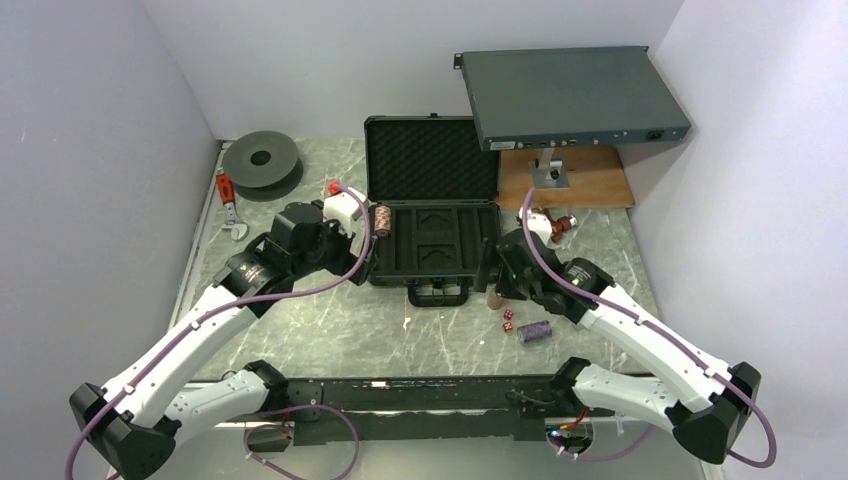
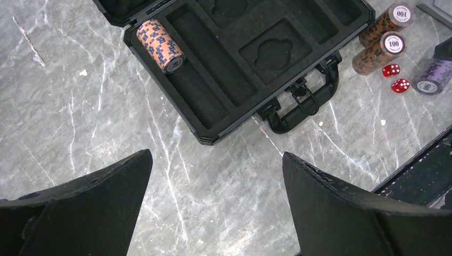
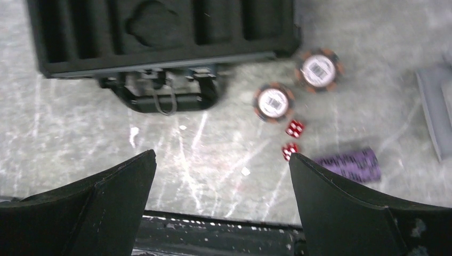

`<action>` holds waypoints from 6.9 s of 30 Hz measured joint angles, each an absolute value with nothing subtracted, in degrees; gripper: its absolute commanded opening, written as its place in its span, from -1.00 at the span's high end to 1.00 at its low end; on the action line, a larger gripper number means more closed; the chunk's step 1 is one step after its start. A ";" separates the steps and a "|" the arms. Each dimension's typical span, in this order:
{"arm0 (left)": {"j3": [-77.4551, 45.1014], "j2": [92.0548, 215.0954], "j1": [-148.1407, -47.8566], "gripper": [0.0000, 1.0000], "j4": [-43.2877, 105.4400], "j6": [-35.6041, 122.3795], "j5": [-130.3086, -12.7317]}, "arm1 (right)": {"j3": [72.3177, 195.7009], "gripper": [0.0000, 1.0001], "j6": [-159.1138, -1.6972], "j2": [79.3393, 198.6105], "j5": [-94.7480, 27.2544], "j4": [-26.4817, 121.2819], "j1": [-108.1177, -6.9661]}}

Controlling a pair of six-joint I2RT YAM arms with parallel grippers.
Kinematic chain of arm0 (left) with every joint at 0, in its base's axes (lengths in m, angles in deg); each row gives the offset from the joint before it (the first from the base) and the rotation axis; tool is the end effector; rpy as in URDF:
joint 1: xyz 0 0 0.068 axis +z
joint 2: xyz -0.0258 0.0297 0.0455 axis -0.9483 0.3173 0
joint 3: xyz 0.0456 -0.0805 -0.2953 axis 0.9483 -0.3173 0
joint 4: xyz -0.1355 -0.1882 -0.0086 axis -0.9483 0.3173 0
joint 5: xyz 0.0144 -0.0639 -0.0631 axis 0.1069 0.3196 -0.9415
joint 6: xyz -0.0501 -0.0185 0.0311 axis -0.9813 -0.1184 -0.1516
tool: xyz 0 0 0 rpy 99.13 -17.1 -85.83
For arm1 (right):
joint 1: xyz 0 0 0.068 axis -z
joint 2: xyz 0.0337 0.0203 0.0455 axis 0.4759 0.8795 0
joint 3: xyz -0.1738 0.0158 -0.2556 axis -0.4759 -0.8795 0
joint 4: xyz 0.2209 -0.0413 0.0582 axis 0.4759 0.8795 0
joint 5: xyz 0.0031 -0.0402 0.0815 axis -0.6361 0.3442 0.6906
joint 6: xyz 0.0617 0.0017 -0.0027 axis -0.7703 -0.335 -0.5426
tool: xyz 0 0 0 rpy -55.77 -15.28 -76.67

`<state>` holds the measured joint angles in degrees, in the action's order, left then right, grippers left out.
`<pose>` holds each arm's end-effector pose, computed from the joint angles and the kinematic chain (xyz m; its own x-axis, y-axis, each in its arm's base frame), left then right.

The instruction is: Pack up texas hold em set

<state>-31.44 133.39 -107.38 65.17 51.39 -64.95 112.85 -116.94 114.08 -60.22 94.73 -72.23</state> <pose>0.1317 -0.0970 0.3667 -0.4458 0.2455 -0.8608 0.5798 0.8118 -0.0688 0.1141 0.0886 0.3277 -0.7462 0.1846 -0.6396 0.0106 0.9640 0.2658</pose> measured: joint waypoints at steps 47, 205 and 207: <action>-31.44 135.40 -107.97 -0.75 68.27 52.40 -63.82 | 91.39 -0.74 -144.68 109.36 -55.56 104.58 -48.16; -31.44 138.07 -108.14 -0.66 70.37 52.73 -62.94 | 101.23 1.00 -115.72 101.62 -56.31 89.87 -43.44; -31.44 138.07 -108.14 -0.66 70.33 52.84 -63.62 | 102.32 1.00 -114.45 100.26 -55.65 87.99 -43.44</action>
